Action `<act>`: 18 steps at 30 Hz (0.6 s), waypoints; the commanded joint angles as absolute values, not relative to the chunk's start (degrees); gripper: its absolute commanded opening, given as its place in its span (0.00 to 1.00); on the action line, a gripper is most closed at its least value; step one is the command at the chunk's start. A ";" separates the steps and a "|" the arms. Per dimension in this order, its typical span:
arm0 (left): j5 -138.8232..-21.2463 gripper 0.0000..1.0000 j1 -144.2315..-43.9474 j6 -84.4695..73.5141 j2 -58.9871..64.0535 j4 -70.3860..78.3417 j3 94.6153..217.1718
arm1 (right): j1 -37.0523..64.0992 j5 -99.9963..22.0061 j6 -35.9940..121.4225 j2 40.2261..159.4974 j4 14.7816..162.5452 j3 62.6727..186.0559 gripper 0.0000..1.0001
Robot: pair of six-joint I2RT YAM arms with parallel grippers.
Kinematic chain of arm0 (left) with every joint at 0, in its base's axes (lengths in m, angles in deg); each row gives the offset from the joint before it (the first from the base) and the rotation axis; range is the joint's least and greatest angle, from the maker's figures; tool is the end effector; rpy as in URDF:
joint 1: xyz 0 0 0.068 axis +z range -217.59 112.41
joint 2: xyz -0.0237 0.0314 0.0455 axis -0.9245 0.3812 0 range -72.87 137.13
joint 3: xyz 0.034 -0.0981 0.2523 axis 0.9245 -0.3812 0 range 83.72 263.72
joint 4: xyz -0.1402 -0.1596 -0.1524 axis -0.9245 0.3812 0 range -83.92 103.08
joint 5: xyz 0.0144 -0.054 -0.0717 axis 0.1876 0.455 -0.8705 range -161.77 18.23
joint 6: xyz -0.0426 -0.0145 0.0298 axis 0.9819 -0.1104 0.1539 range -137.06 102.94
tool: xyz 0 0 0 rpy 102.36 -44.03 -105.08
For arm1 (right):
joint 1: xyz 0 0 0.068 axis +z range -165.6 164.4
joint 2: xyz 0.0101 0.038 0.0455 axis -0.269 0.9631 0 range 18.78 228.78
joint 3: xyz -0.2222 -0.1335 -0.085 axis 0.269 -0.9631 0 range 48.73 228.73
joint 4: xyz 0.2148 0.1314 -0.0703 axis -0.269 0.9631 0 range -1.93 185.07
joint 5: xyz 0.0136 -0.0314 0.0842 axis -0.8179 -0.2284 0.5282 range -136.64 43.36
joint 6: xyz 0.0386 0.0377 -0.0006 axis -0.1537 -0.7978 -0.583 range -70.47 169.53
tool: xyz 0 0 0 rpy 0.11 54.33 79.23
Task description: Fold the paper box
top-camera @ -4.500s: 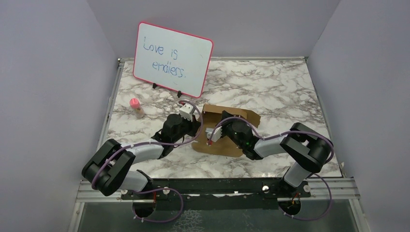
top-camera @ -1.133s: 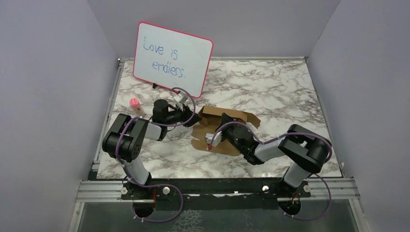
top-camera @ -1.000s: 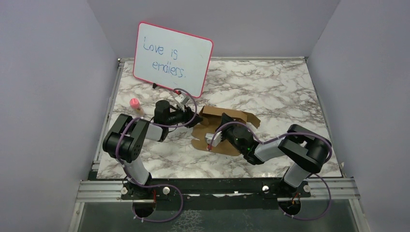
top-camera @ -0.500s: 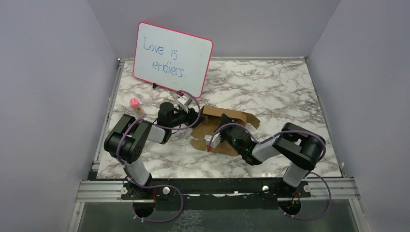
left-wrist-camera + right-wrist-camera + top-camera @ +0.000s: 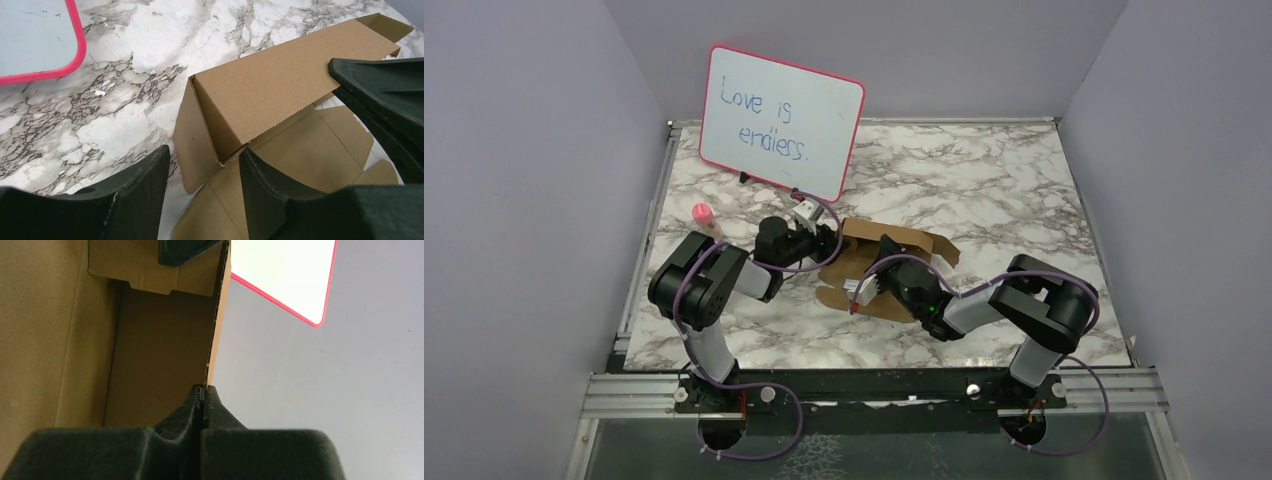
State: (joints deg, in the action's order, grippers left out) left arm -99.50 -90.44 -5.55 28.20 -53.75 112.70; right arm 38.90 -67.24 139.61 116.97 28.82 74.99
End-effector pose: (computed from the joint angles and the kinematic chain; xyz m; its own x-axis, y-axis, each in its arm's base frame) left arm 0.2758 -0.1343 0.1355 -0.3440 -0.0468 -0.9378 0.7082 0.6429 -0.2919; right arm 0.1817 0.2331 0.1370 0.5631 -0.8227 0.0786 -0.1266 -0.1799 -0.9755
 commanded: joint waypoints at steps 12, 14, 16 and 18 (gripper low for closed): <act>-83.73 0.54 -93.11 -3.47 32.77 -72.99 108.67 | 40.60 -66.18 138.21 116.15 33.83 75.94 0.01; -81.35 0.55 -93.69 -3.26 33.89 -75.15 108.24 | 40.62 -66.06 137.83 116.04 34.18 76.06 0.01; -78.50 0.55 -94.49 -3.25 34.68 -77.11 107.87 | 40.65 -65.93 137.62 115.92 34.19 76.08 0.01; -75.98 0.55 -95.48 -3.40 35.40 -78.60 107.85 | 40.62 -65.72 137.39 115.84 34.15 76.06 0.01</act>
